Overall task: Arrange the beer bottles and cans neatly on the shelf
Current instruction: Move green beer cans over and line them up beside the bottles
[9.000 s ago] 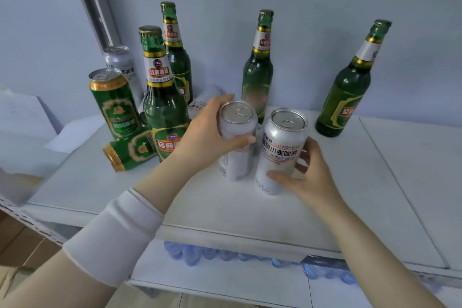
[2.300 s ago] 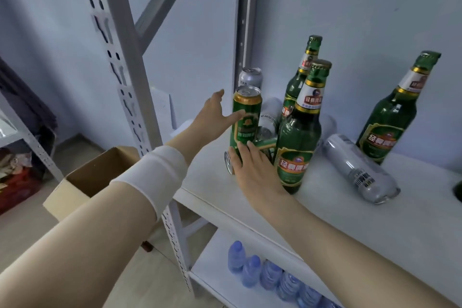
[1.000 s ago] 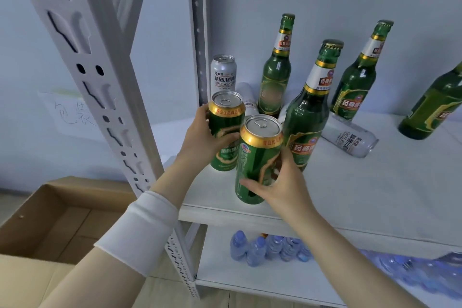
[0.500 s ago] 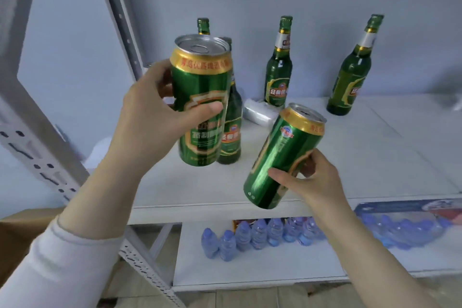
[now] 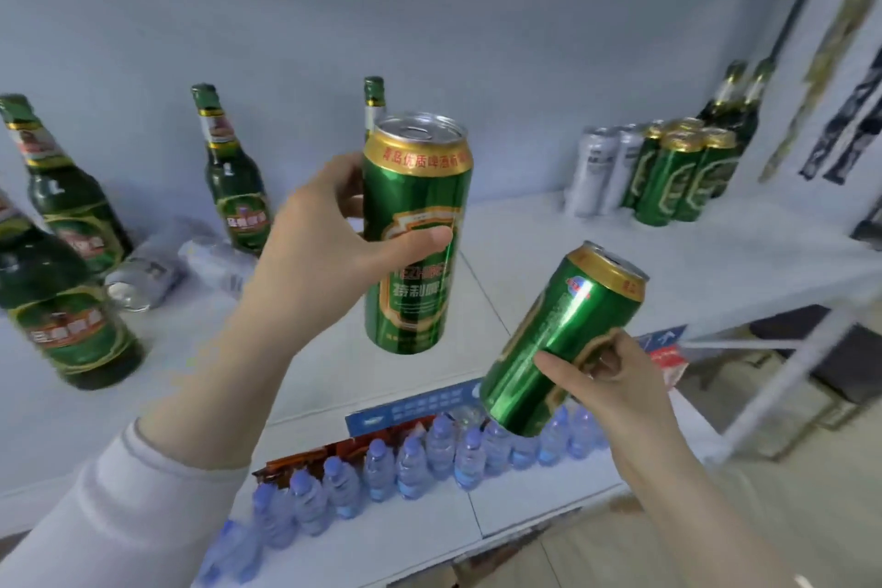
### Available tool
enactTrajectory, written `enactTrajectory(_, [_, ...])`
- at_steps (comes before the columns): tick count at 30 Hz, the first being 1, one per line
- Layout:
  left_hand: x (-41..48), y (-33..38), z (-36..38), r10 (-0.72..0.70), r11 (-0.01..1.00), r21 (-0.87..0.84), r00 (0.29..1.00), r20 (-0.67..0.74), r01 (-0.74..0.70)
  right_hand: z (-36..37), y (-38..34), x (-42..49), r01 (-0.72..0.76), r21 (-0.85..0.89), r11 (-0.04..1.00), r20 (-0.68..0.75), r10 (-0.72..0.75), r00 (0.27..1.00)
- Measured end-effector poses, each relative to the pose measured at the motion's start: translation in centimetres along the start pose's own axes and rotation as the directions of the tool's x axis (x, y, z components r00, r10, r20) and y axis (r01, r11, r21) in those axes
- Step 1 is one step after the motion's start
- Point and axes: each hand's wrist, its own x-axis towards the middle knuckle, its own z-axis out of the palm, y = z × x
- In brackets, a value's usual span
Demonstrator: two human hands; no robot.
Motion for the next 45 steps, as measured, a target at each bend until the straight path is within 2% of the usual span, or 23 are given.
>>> enactTrajectory(5, [3.7,1.2,10.0,0.035,0.998,-0.053,0.993,0.115,-0.029,-7.3,1.8,4.0,-0.036,0.033,0.999,-0.116,0.040,0.992])
enactTrajectory(12, [11.0,1.4,23.3,0.063,0.988,-0.155,0.973,0.221,-0.029,-15.9,2.3,14.7,-0.040,-0.054,0.998,-0.257,0.025,0.966])
enactTrajectory(21, [18.6,2.0,36.5,0.051,0.980,-0.198,0.944,0.327,0.016,-24.4,3.1,26.2,-0.040,-0.222,0.974,-0.239,-0.015,0.971])
enactTrajectory(27, [20.5,1.8,43.2,-0.020,0.972,-0.218,0.956,0.291,0.086,-28.6,5.1,33.1,-0.026,-0.365,0.931,-0.159,-0.034,0.987])
enactTrajectory(34, [21.0,2.0,49.6,-0.138,0.967,-0.184,0.970,0.200,0.176,-32.6,6.8,40.5,0.073,-0.425,0.902,0.067,-0.049,0.997])
enactTrajectory(40, [21.5,2.4,52.8,-0.251,0.946,-0.184,0.962,0.110,0.268,-33.1,7.7,43.5,0.138,-0.353,0.926,0.170,-0.082,0.982])
enactTrajectory(45, [21.6,3.2,52.9,-0.279,0.958,-0.044,0.955,0.097,0.284,-33.7,9.4,43.7,0.184,-0.250,0.951,0.310,-0.101,0.945])
